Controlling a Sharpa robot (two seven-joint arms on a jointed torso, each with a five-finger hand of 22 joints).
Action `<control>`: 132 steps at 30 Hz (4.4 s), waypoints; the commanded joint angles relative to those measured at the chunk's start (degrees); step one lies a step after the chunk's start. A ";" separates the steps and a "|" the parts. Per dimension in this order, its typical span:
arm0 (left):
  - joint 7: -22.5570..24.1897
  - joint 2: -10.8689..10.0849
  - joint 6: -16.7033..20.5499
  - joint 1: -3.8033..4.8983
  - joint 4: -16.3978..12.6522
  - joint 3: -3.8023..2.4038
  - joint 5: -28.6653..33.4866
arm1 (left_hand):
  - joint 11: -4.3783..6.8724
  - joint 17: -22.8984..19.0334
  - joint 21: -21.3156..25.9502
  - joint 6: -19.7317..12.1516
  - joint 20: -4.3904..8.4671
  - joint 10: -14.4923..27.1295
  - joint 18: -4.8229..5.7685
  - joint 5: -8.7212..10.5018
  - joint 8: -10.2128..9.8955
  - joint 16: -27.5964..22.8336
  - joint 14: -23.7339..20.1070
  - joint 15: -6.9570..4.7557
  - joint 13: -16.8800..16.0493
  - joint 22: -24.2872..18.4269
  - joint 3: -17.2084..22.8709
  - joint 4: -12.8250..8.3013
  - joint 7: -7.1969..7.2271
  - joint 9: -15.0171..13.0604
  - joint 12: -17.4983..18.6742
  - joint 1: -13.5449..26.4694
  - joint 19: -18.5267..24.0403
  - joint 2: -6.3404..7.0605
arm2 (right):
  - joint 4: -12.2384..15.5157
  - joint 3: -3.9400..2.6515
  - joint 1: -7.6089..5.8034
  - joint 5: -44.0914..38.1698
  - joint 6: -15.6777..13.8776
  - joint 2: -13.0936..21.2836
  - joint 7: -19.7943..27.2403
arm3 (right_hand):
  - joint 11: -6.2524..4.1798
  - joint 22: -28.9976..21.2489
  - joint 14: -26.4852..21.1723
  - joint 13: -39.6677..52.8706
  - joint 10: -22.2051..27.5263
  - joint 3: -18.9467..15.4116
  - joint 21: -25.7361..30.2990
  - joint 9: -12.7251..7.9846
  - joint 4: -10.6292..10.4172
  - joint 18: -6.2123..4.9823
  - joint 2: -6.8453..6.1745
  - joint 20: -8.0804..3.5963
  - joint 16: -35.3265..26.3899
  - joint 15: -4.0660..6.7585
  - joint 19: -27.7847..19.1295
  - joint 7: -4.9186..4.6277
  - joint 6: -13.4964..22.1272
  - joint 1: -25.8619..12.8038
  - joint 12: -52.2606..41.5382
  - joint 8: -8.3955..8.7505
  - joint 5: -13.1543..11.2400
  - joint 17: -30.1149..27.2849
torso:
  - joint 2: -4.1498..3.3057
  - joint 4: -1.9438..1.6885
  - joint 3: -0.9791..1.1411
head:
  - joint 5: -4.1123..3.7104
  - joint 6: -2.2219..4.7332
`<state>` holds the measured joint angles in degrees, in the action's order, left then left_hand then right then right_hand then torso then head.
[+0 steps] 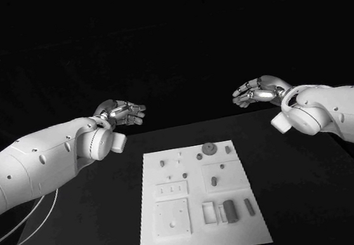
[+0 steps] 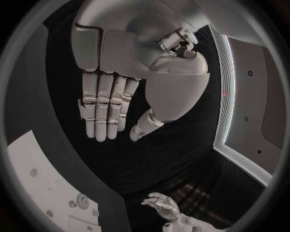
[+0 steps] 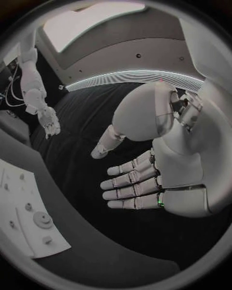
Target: Assemble the parts on the task board
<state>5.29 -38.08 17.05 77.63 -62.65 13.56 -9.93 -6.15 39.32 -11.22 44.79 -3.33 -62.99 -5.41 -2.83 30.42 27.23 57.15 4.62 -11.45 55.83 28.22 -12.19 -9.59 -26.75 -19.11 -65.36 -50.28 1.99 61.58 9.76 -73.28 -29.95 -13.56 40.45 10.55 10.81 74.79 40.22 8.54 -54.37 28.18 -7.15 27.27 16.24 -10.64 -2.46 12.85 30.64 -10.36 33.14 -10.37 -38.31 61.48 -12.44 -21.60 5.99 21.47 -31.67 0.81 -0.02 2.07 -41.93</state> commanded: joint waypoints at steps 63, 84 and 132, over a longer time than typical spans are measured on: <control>3.29 -9.26 -4.94 0.26 -17.11 -0.06 -4.31 | -0.55 4.90 2.70 0.05 3.67 0.93 1.90 0.01 -5.01 -0.30 1.17 -0.80 -4.81 -1.36 -1.74 -1.51 -0.68 -1.24 3.31 6.43 -4.74 5.70 | -1.62 -0.10 3.40 -44.74 -3.29 -10.84 -9.82 | -8.22 1.59 24.33 39.04 -12.33 -1.20 -34.53 5.37 -0.20 -4.36 0.06 -10.41 37.11 13.88 28.56 1.15 -6.53 -0.38 -50.32 8.62 -0.16 31.07 | -6.20 -1.54 -0.05 | -1.00 2.59; 3.31 -9.09 -4.65 0.56 -18.62 -0.11 -4.36 | -0.58 5.07 2.82 -0.06 3.80 1.00 2.10 0.01 -5.29 -0.37 1.08 -0.77 -4.99 -1.30 -1.84 -1.46 -0.76 -1.31 3.45 6.48 -4.71 5.78 | -2.91 -0.13 4.68 -53.87 -2.11 -13.84 -13.55 | -7.91 1.60 26.86 41.75 -13.20 -0.74 -40.47 3.85 -0.01 -4.36 -0.69 -12.35 42.70 13.65 30.74 0.84 -6.93 -0.80 -56.09 10.23 -0.20 34.06 | -8.47 -3.24 0.00 | -1.72 3.04; 3.25 -8.44 -4.86 0.65 -18.53 -0.23 -4.54 | -0.63 5.33 3.01 0.04 4.05 1.07 2.41 0.01 -5.57 -0.50 0.98 -0.73 -5.30 -1.19 -1.90 -1.34 -0.77 -1.51 3.66 6.50 -4.70 5.73 | -5.55 -0.13 5.84 -58.52 -1.02 -15.51 -16.14 | -7.79 1.50 26.71 42.59 -13.51 0.38 -43.92 3.10 0.23 -4.36 1.99 -13.07 45.76 13.49 30.38 0.77 -8.33 -0.35 -58.48 10.29 -0.19 35.94 | -10.00 -3.77 -0.30 | -1.76 3.11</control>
<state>7.81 -46.63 12.86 78.19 -81.10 13.40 -14.45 -6.75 44.58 -8.41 45.02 0.51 -62.13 -3.36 -2.83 25.02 26.63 58.03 3.79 -16.66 54.55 26.31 -13.77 -10.12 -28.18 -15.73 -58.81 -54.98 7.39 56.07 9.63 -67.47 -87.35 -15.26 24.93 -5.22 2.75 74.90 66.93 51.03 -67.69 28.39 -50.79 30.36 16.44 -13.47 -1.11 0.00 76.23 2.95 63.76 -9.60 -46.23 61.16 -70.73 -11.08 5.99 57.37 -41.72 -3.00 -0.32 0.27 -38.77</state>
